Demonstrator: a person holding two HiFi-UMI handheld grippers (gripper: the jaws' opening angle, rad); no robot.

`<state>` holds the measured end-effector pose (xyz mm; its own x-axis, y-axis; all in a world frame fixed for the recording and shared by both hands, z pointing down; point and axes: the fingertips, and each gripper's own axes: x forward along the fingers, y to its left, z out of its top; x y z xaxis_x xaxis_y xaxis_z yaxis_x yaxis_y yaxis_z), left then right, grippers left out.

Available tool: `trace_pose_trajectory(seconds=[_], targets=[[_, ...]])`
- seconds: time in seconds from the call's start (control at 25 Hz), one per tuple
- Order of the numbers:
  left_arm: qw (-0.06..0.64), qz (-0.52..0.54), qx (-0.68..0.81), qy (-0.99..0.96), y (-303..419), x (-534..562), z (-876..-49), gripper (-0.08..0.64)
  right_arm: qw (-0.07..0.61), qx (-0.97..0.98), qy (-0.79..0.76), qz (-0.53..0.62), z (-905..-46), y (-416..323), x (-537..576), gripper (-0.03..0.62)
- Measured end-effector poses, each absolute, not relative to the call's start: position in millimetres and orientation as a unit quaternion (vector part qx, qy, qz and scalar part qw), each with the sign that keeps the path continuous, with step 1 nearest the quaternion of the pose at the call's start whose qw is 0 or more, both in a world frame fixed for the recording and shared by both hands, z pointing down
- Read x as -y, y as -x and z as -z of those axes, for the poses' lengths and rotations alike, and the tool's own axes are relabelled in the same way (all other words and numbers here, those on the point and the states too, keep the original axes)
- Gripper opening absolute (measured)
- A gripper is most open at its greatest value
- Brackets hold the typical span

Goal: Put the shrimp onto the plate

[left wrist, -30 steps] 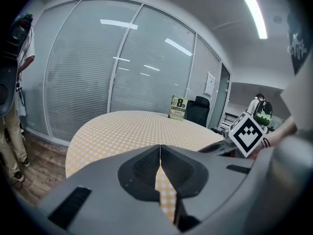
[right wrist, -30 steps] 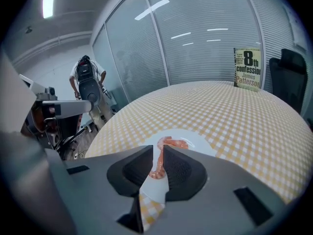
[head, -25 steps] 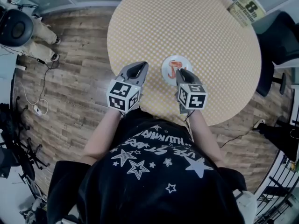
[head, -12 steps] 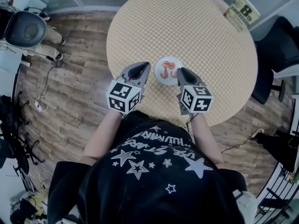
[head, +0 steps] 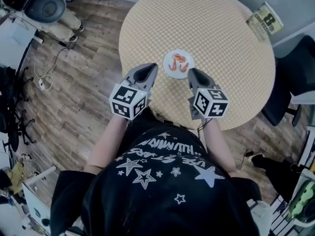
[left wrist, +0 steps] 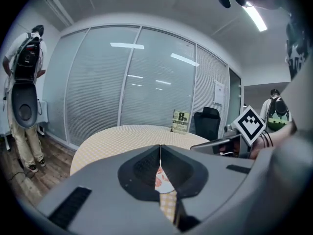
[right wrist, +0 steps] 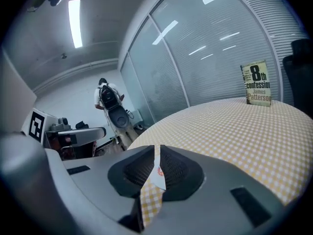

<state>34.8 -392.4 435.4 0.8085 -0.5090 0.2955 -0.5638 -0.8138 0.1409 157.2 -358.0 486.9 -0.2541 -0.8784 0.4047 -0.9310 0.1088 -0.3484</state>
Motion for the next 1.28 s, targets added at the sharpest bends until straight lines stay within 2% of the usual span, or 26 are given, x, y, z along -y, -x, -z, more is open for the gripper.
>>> trace_pose_trajectory(seconds=[0.24,0.72,1.28], targets=[[0.113,-0.104,0.349,-0.924,-11.6,365.4,-426.1,0.009,0.065,0.784,-0.556,-0.268,-486.9,-143.9,343.7,0.051],[0.11,-0.085,0.383,-0.913,13.3,331.0,-415.9,0.009,0.065,0.811,-0.522,-0.255,-472.5,-114.0,339.4,0.051],[0.111,-0.061,0.411,-0.903,86.2,223.8,-399.7,0.009,0.066,0.82,-0.518,-0.234,-446.9,-58.5,244.4,0.051]])
